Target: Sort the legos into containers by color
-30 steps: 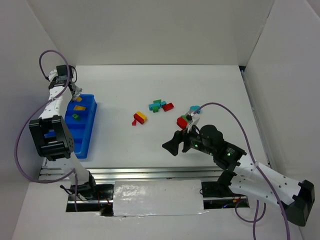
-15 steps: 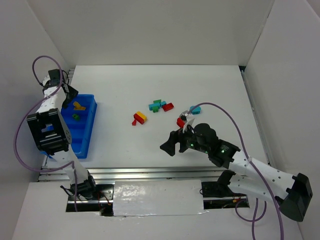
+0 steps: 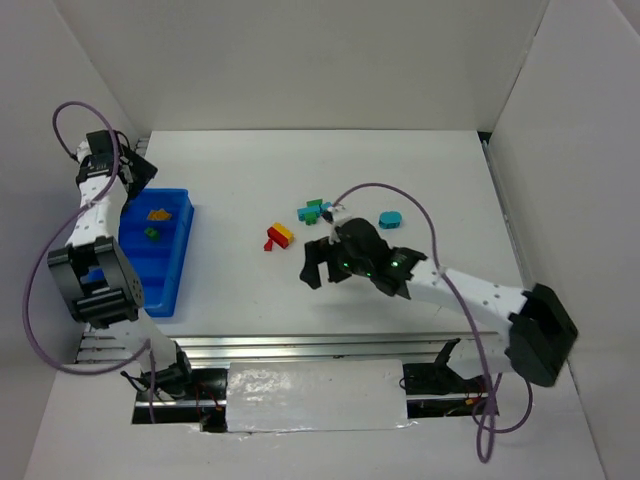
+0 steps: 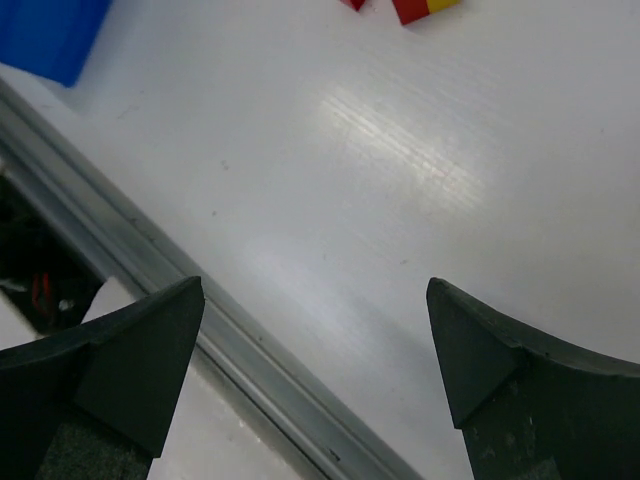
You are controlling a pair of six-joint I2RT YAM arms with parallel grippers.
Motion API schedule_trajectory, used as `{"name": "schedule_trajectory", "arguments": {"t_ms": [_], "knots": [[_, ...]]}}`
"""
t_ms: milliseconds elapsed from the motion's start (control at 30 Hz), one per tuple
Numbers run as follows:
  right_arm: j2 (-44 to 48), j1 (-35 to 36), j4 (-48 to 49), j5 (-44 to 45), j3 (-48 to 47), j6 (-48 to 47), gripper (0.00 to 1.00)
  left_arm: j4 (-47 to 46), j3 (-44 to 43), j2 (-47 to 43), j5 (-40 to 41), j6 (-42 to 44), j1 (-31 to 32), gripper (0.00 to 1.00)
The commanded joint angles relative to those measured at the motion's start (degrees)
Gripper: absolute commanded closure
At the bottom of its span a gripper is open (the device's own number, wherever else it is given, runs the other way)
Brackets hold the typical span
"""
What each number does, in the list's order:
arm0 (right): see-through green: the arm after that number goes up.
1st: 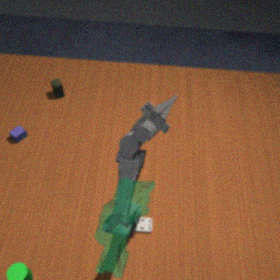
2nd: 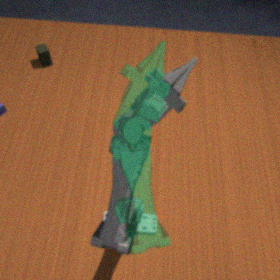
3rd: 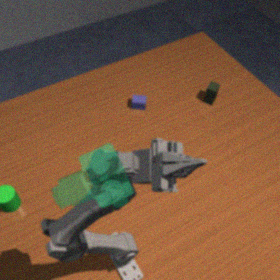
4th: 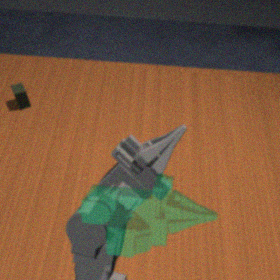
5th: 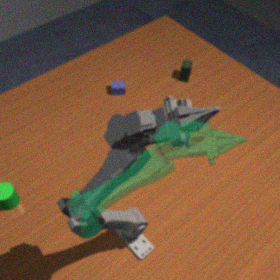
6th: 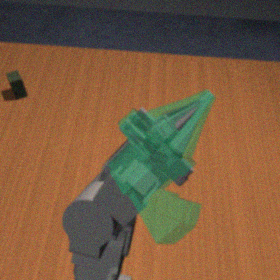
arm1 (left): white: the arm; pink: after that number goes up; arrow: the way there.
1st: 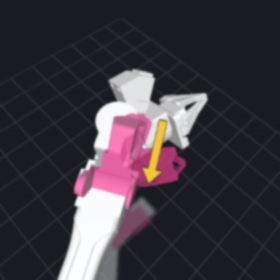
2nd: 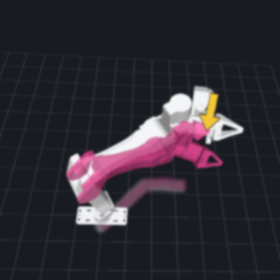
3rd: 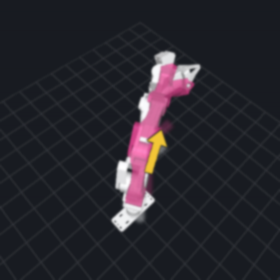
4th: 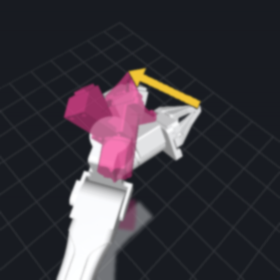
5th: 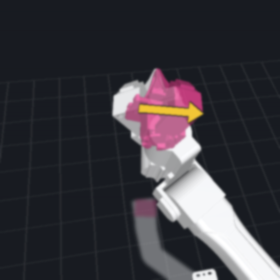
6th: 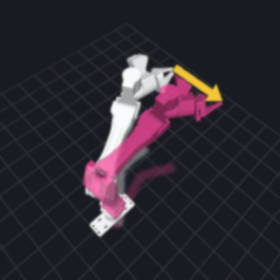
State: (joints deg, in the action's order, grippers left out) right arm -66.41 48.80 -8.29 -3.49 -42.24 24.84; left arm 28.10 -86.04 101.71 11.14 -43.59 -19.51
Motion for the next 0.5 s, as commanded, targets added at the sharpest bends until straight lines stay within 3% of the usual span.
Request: {"name": "schedule_trajectory", "arguments": {"t_ms": [0,67,133,267,467], "knots": [[-13.9,0.2,-3.8,4.5,-15.6,-4.8,0.0,-0.5,-1.1,-10.7,-2.4,2.7,4.0,0.01],[-23.9,0.3,-8.0,5.2,-21.8,-8.9,0.0,4.6,-6.1,-13.2,0.1,7.4,9.6,0.0],[-32.8,0.2,-12.2,8.7,-30.8,-12.5,0.0,6.8,-5.6,-16.8,-1.5,9.6,12.6,0.01],[-45.2,-1.2,-18.5,8.2,-46.1,-18.0,0.0,3.6,5.9,-27.3,-6.3,11.8,12.7,0.01],[-52.2,-3.8,-16.8,5.4,-51.0,-22.4,0.0,1.9,20.1,-40.9,-7.3,15.0,12.9,0.01]]}}
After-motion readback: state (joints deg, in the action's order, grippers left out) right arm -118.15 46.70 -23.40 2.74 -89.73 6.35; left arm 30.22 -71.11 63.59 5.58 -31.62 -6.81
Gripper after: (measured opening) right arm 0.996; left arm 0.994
